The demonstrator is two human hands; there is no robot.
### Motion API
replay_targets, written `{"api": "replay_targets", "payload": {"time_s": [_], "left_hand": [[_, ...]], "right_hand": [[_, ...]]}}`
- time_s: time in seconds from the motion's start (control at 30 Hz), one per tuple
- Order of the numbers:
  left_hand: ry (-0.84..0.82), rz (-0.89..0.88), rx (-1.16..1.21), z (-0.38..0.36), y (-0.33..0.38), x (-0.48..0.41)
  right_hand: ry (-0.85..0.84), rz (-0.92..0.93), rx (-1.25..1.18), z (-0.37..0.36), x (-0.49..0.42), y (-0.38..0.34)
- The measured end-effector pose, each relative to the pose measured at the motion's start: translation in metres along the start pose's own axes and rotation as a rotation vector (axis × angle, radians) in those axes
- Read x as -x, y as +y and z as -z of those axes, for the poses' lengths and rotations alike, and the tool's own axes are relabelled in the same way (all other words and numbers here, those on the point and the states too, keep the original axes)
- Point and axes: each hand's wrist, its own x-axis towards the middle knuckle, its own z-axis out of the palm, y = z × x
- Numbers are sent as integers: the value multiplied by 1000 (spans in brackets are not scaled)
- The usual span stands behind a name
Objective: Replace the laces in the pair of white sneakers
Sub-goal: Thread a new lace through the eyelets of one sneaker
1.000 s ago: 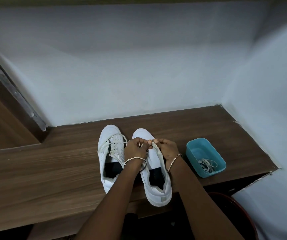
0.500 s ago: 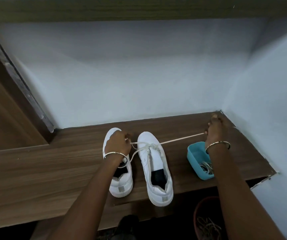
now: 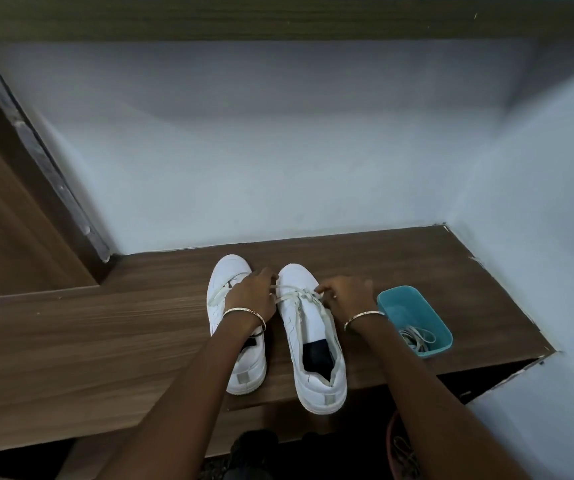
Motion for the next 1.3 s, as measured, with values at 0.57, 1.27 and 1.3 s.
{"api": "replay_targets", "payload": {"time_s": [0.57,1.27,1.3], "left_hand": [[102,13,166,41,-5,-23],[412,-272,672,214,107,-32],[403,-287,692,222,116,-30]], "right_hand": [[686,-219,-1720,97,-7,49],[458,1,-776,211,21,8],[438,5,-723,217,21,-2]]}}
